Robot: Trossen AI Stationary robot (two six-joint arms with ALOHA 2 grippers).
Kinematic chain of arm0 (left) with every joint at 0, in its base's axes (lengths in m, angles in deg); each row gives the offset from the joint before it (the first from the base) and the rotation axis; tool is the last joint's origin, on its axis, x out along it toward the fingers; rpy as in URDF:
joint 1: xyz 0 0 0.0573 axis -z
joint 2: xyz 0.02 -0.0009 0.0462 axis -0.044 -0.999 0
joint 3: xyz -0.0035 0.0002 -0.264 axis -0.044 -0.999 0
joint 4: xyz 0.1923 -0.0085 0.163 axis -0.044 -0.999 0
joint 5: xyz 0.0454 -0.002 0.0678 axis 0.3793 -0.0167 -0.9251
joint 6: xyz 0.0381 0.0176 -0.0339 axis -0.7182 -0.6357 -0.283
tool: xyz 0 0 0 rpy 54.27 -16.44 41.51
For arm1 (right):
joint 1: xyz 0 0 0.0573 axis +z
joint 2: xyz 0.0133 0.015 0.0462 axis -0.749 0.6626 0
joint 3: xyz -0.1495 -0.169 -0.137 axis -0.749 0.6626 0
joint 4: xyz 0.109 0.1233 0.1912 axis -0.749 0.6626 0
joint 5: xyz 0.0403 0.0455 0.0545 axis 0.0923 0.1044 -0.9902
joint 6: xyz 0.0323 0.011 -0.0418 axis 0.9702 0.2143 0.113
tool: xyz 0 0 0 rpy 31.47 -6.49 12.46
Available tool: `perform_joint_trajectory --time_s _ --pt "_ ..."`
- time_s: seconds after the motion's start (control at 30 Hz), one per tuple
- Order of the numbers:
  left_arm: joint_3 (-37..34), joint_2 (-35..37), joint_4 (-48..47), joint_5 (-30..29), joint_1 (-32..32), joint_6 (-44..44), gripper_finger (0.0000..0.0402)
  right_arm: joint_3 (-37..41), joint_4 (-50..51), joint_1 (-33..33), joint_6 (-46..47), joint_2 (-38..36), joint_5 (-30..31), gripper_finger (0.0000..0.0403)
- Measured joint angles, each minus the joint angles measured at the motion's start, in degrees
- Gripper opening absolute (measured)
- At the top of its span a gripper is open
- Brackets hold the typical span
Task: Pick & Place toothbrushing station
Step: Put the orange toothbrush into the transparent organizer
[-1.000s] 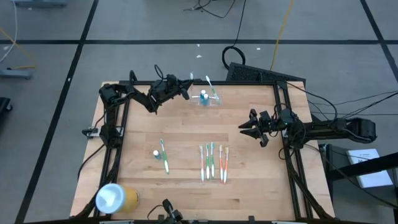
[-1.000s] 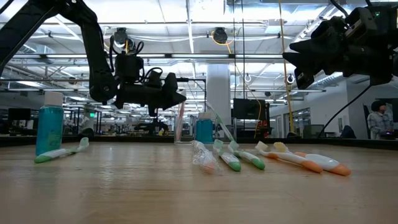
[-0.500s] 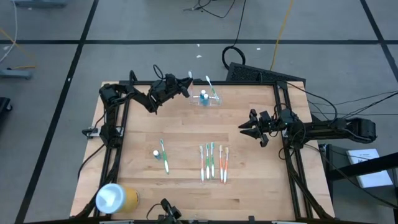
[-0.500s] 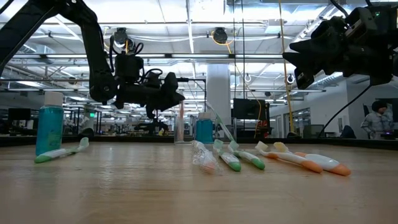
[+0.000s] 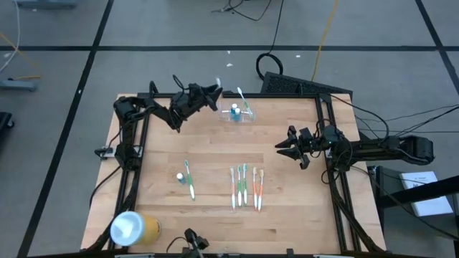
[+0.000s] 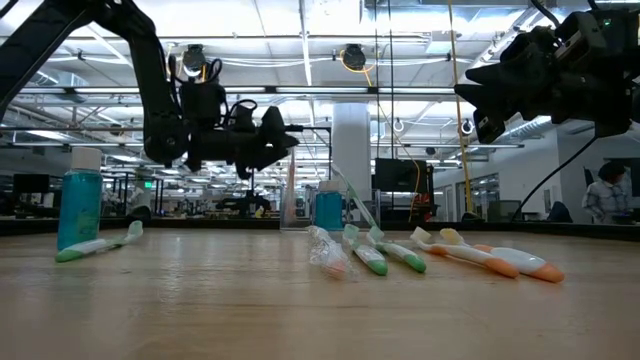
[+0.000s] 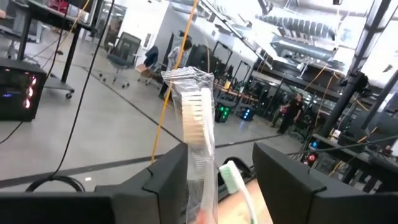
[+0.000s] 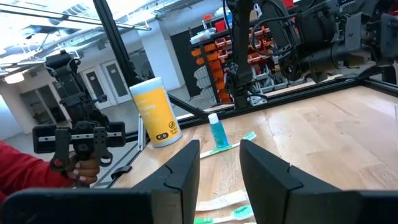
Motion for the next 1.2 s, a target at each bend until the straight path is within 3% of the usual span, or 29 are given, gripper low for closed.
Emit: perform_joint_trajectory --time_s 0.3,0.6,0.97,1.2 --pt "0.0 0.1 -2.3 4.4 0.7 -3.1 0.0196 0.0 0.0 0.0 0.0 0.0 -0.2 0.0105" --pt "0.0 0.1 -10.0 4.5 1.8 -5.8 0.0196 0.0 0.0 0.0 0.0 0.0 -0.2 0.0105" --pt "0.0 0.1 -9.3 4.3 0.5 0.2 0.0196 0.0 0.1 0.0 0.0 0.0 -0.2 0.0105" --pt "0.6 0.1 -3.6 8.3 2.0 2.1 0.0195 0.0 0.2 0.0 0.0 0.0 -0.2 0.0105"
